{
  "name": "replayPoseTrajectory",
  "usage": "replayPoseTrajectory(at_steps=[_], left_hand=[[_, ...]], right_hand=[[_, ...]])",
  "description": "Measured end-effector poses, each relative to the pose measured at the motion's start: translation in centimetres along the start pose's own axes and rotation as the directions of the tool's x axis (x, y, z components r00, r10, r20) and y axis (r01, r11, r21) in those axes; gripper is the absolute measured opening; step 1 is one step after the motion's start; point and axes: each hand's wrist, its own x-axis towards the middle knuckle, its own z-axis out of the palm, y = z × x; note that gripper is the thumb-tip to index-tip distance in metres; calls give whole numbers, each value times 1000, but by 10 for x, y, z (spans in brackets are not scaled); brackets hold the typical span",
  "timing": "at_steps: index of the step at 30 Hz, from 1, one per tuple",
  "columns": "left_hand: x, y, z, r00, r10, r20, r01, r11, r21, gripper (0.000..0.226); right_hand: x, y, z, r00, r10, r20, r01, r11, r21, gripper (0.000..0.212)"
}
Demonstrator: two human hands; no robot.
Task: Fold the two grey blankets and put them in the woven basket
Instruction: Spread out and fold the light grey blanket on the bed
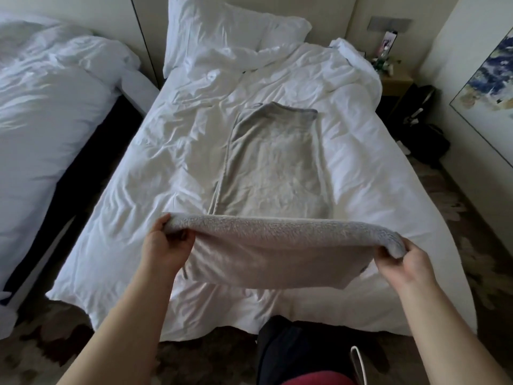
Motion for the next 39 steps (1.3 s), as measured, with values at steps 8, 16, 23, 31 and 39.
replayPoseTrajectory(at_steps=[8,16,23,31,39], left_hand=[[165,-40,37,993,88,-81,-15,765,644,28],[259,-99,6,961,31,273,-196,-621,759,62],[279,-123,-30,972,51,231,-104,-786,610,69],[244,-85,-72,976,143,164,11,-785,619,70],[158,-70,-108,852,520,-65,176,-167,970,76]], right_hand=[[173,48,51,980,-59,-190,-42,873,-486,31],[243,154,64,817,-36,575,428,-630,-648,60],[286,149,16,866,25,499,313,-806,-502,63],[261,106,-38,954,-221,201,-6,-687,-727,62],[182,101,-89,852,-513,-105,-35,145,-989,30]])
